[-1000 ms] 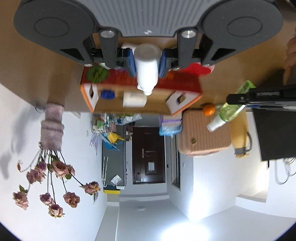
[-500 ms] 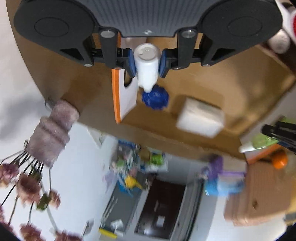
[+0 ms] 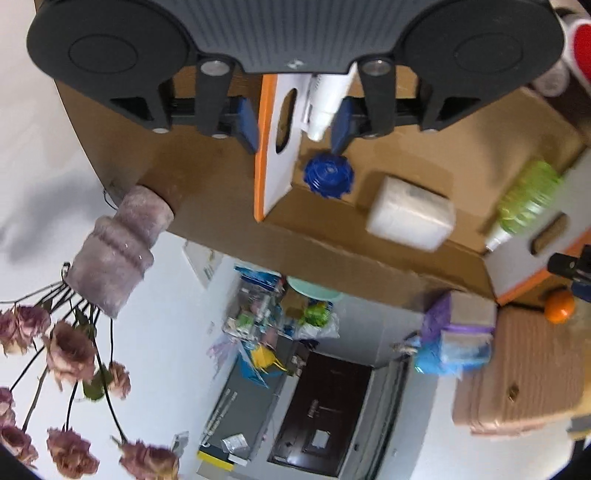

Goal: Organize rigid objects
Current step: 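Carry both bottles over the cardboard box and open the right gripper, then open the left gripper to drop the green spray bottle into the box, then withdraw both tools from the box back toward the remaining items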

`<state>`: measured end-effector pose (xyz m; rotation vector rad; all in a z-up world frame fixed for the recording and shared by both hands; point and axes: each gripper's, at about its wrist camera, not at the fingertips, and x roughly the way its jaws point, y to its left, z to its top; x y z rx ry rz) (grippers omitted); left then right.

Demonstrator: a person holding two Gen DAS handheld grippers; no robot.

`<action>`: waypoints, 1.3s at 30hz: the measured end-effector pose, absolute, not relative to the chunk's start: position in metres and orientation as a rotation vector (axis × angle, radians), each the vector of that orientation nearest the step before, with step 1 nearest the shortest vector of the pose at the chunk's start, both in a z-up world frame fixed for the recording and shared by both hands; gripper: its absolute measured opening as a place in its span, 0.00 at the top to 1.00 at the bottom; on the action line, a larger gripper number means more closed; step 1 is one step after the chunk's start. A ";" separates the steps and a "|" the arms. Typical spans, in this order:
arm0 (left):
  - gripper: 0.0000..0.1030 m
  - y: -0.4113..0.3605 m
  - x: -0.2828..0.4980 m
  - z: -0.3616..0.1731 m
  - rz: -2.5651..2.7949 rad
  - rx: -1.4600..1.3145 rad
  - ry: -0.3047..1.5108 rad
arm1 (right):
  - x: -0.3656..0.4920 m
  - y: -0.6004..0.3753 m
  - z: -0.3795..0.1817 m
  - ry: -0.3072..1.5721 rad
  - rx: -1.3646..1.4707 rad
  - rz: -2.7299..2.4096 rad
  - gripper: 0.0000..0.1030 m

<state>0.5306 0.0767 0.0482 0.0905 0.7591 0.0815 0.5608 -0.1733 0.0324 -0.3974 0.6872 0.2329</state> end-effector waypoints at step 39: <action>0.00 0.057 0.164 0.003 0.108 0.050 0.181 | 0.235 -0.226 -0.032 0.273 0.011 0.349 0.11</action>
